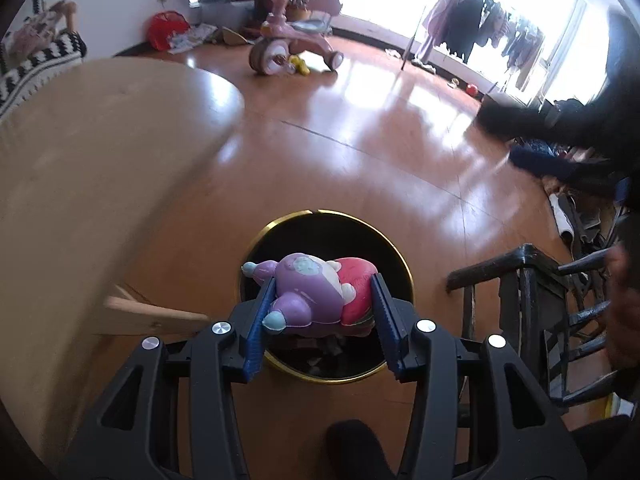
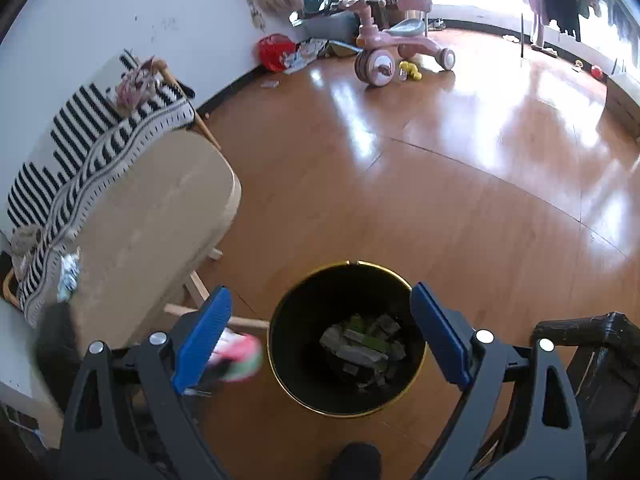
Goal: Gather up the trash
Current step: 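Open the left gripper over the bin to drop the toy, then grasp the crumpled foil with the right gripper while the left grasps a green plastic piece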
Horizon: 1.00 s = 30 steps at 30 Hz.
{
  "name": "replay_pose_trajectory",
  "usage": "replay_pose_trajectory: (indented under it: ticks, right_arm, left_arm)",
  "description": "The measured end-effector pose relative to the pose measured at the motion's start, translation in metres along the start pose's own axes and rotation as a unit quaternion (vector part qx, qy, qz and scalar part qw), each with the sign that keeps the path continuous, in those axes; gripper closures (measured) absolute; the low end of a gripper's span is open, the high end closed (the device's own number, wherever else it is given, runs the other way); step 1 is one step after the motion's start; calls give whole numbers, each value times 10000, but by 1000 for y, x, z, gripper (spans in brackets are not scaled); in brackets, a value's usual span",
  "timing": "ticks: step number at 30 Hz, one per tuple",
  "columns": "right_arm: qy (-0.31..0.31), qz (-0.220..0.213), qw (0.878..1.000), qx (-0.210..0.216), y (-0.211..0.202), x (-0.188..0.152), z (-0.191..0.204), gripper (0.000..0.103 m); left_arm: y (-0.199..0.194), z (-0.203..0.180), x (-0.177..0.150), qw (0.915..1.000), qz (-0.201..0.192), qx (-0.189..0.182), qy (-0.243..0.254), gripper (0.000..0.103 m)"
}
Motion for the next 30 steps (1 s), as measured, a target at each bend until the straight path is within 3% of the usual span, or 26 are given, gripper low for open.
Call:
replay_pose_trajectory:
  ticks: [5, 11, 16, 19, 25, 30]
  right_arm:
    - [85, -84, 9999, 51, -6, 5, -2, 15]
    - [315, -277, 9991, 84, -14, 11, -10, 15]
    - [317, -276, 9991, 97, -15, 12, -10, 15]
    - [283, -277, 9991, 116, -15, 13, -7, 14]
    - [21, -283, 9991, 321, -13, 16, 34, 14]
    - [-323, -222, 9976, 575, -7, 15, 99, 14]
  left_arm:
    - [33, -18, 2, 9997, 220, -74, 66, 56]
    - [41, -22, 11, 9998, 183, -113, 49, 47]
    - [39, -23, 16, 9999, 100, -102, 11, 21]
    - [33, -22, 18, 9999, 65, -87, 28, 21]
    - [-24, 3, 20, 9997, -238, 37, -43, 21]
    - [-111, 56, 13, 9959, -693, 506, -271, 16]
Point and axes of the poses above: each gripper's, at about its wrist camera, not at the fingertips, and y roughly the way its jaws point, z to its left, x to its top, the point moved 3 cm from there along y, roughly the way its jaws point, and after that the axes turned 4 degrees about -x, right-handed, at the moved point
